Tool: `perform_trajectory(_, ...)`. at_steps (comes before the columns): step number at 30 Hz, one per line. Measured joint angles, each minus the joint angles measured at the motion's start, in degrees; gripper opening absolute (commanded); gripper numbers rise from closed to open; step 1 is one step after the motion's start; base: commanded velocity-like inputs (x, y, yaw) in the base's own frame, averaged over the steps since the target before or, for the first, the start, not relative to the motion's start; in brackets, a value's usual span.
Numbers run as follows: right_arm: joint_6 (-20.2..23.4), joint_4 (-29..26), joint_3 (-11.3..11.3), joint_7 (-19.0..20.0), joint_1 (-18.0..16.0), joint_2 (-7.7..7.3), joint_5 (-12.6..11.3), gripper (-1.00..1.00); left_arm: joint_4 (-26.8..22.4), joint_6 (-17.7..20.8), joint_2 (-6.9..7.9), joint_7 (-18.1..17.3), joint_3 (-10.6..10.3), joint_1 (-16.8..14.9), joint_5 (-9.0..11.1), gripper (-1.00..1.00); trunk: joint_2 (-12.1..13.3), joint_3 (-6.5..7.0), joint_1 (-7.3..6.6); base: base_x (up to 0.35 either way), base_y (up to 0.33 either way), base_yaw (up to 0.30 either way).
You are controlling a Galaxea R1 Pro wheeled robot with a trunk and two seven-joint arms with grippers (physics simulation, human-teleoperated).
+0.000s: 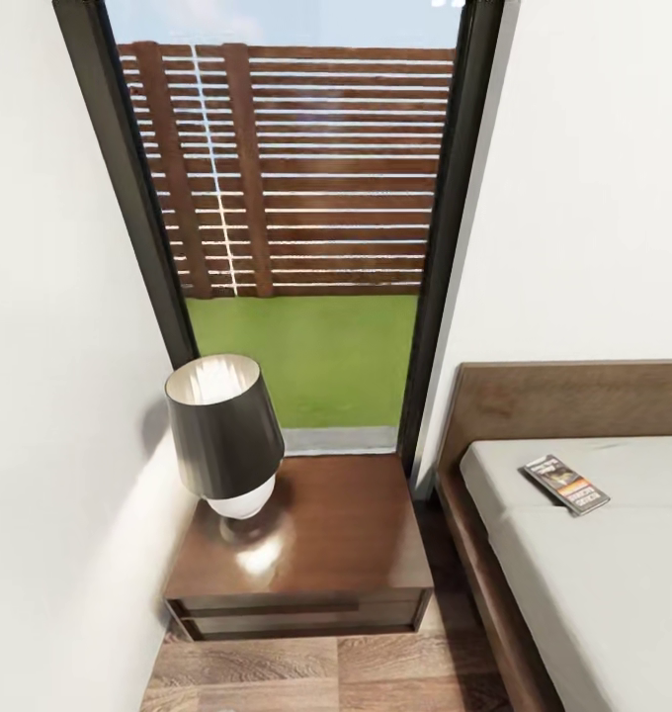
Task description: In the bedroom, move the book from the bed onto either nightstand, and place the two sandals side by side next to the bed.
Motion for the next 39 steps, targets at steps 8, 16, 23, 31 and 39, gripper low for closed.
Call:
perform_trajectory(8,0.08,-0.16,-0.21,-0.09,0.00,0.08,0.00,1.00,-0.40,0.04,0.00,-0.01,0.02,0.00,-0.08,1.00,3.21,1.44,-1.76,0.000,0.000,0.000)
perform_trajectory(16,0.10,-0.28,-0.08,-0.16,0.00,0.09,0.30,1.00,-4.38,0.19,0.22,0.10,0.09,0.00,-0.13,1.00,6.42,2.87,-3.51,0.000,0.000,0.000)
perform_trajectory(23,-0.49,-0.43,-0.18,-0.25,0.00,0.08,0.18,1.00,-5.97,0.13,0.19,0.23,-0.01,0.01,-0.15,1.00,9.23,4.13,-5.05,0.000,0.000,0.000)
perform_trajectory(31,-0.76,-0.44,-0.10,-0.14,0.00,0.09,0.09,1.00,-5.55,-0.02,1.19,0.25,-0.01,0.04,-0.10,1.00,12.44,5.57,-6.81,0.000,0.000,0.000)
perform_trajectory(39,-0.56,-0.44,-0.39,0.26,0.00,0.00,0.01,1.00,-5.07,-0.15,1.32,3.11,0.07,0.09,-0.07,1.00,15.65,7.01,-8.57,0.000,0.000,0.000)
